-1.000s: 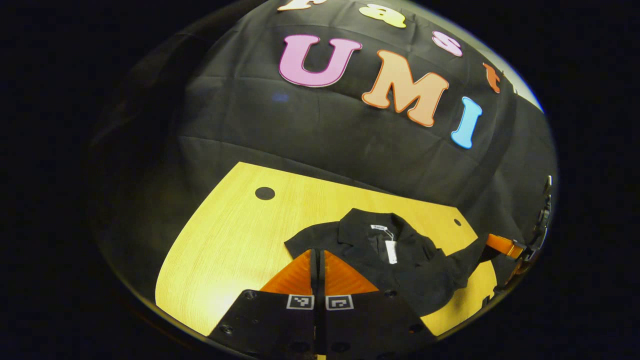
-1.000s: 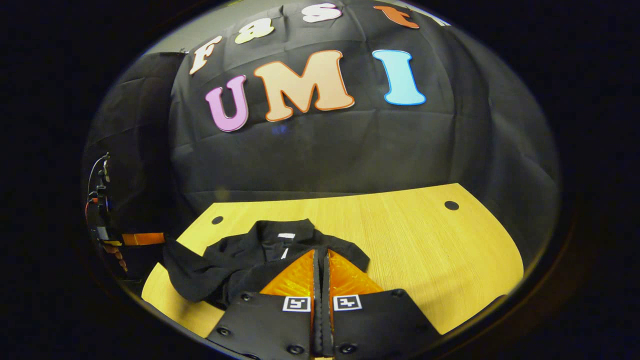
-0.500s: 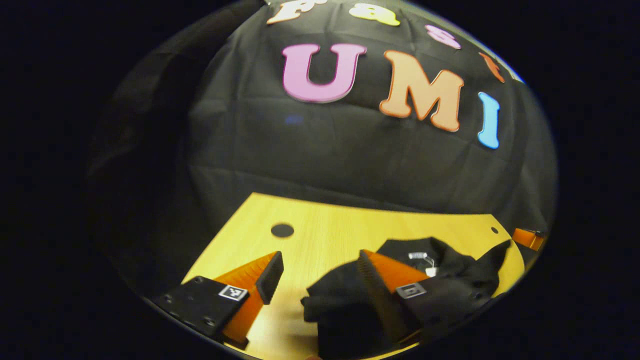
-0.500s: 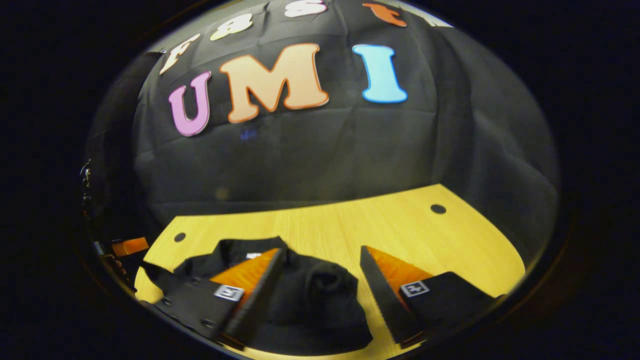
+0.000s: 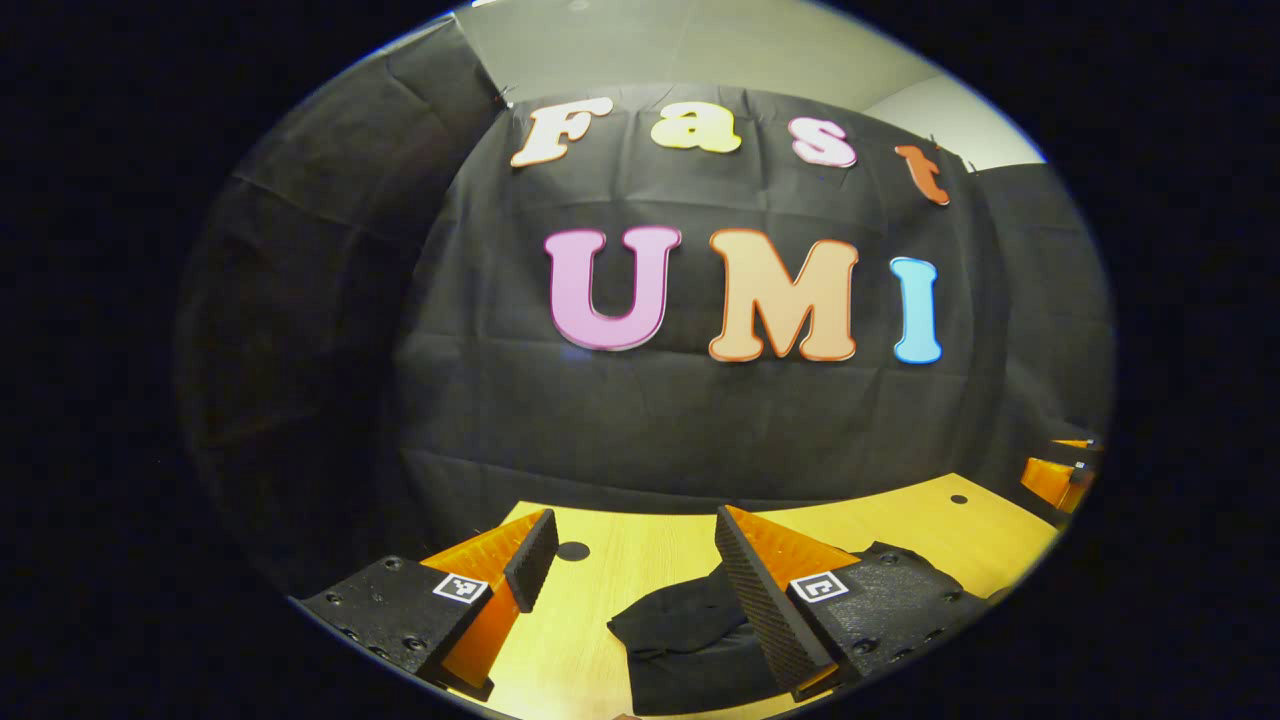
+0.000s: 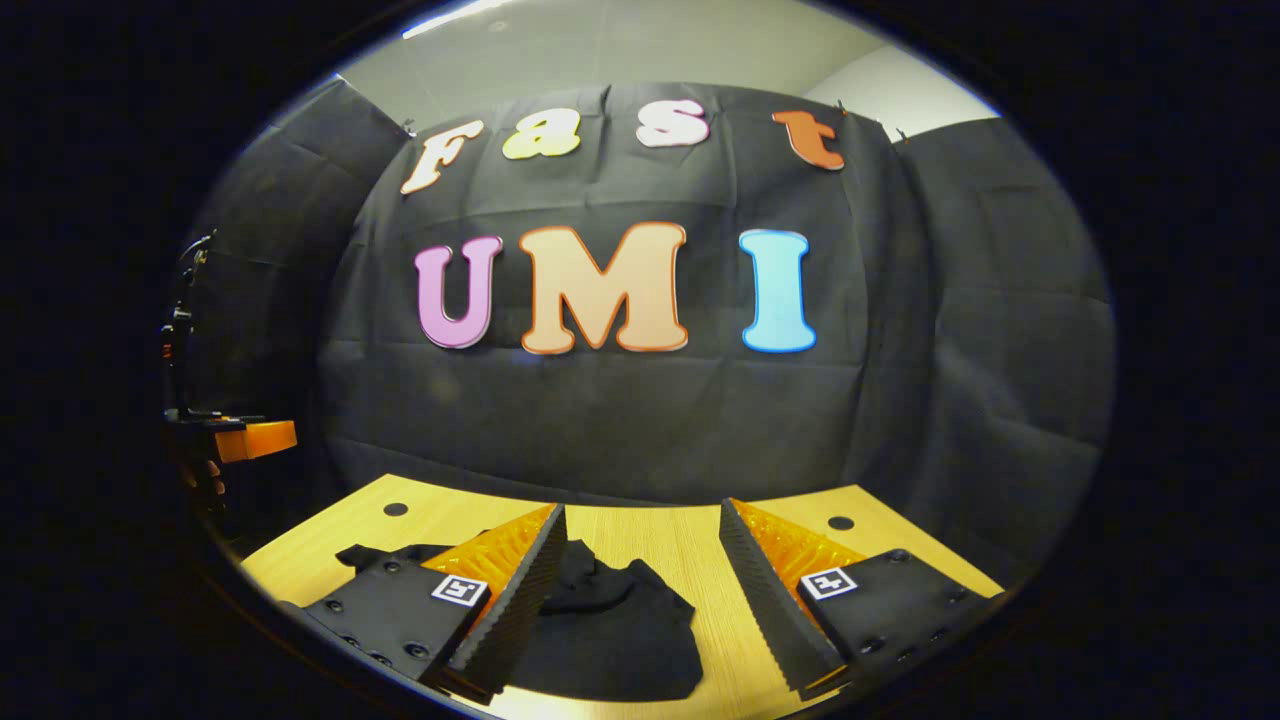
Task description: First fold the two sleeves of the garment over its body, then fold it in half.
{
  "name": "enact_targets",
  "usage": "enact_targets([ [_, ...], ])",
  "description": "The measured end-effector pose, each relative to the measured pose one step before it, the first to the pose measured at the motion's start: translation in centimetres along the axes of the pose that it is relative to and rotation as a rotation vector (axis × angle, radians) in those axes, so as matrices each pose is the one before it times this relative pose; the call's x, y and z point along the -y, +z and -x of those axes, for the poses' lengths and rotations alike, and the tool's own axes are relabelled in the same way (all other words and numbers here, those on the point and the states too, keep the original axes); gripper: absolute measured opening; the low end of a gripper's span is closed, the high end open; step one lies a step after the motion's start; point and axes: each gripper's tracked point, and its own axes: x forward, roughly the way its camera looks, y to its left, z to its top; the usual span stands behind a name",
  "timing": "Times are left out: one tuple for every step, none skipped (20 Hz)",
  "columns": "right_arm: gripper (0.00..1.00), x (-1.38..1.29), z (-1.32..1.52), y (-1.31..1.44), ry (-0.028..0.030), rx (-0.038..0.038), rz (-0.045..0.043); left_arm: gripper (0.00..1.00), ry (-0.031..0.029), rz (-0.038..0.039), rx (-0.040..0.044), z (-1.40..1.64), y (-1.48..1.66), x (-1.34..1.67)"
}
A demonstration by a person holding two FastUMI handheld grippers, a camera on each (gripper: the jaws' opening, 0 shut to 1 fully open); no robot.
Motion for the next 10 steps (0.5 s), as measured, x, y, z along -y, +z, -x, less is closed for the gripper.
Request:
enact_targets([
  [0.96, -0.028, 1.33, 0.378, 0.00965, 0.01867, 0.00142, 0.93, 0.00389, -0.00409, 0.0135, 1.494, 0.598, 0.22],
  [0.96, 0.034, 1.386, 0.456, 0.00615, 0.01355, -0.0051, 0.93, 0.00905, 0.00061, 0.00773, 1.452, 0.574, 0.1],
  [0.96, 0.127, 1.498, 0.349, 0.00727, 0.00888, -0.01079, 0.93, 0.00696, 0.00409, 0.00845, 1.571, 0.538, 0.171],
  [0.96, 0.065, 1.535, 0.414, 0.00125, 0.01745, -0.01166, 0.93, 0.00009, 0.0016, 0.0161, 1.497, 0.79, 0.334],
  [0.96, 0.197, 1.615, 0.617, -0.0066, 0.02156, -0.01372, 0.93, 0.0013, -0.00506, 0.02392, 1.458, 0.948, 0.131],
  [0.96, 0.1, 1.772, 0.613, -0.00221, 0.02117, -0.00867, 0.93, 0.0053, -0.00976, 0.02164, 1.444, 0.898, 0.169],
  [0.96, 0.088, 1.859, 0.384, -0.00564, 0.02112, -0.00336, 0.92, 0.00252, -0.00878, 0.02632, 1.576, 0.832, 0.095],
  [0.95, 0.032, 1.745, 0.394, -0.00232, 0.02405, -0.00013, 0.92, -0.00166, -0.00515, 0.02471, 1.544, 0.865, 0.356],
  [0.96, -0.076, 1.635, 0.263, -0.00203, 0.02013, 0.00859, 0.92, -0.00089, -0.01032, 0.0175, 1.396, 0.479, 0.313],
  [0.96, 0.122, 1.337, -0.018, -0.00907, 0.01279, 0.01525, 0.92, -0.00238, -0.01031, 0.01095, 1.107, 0.295, 0.247],
])
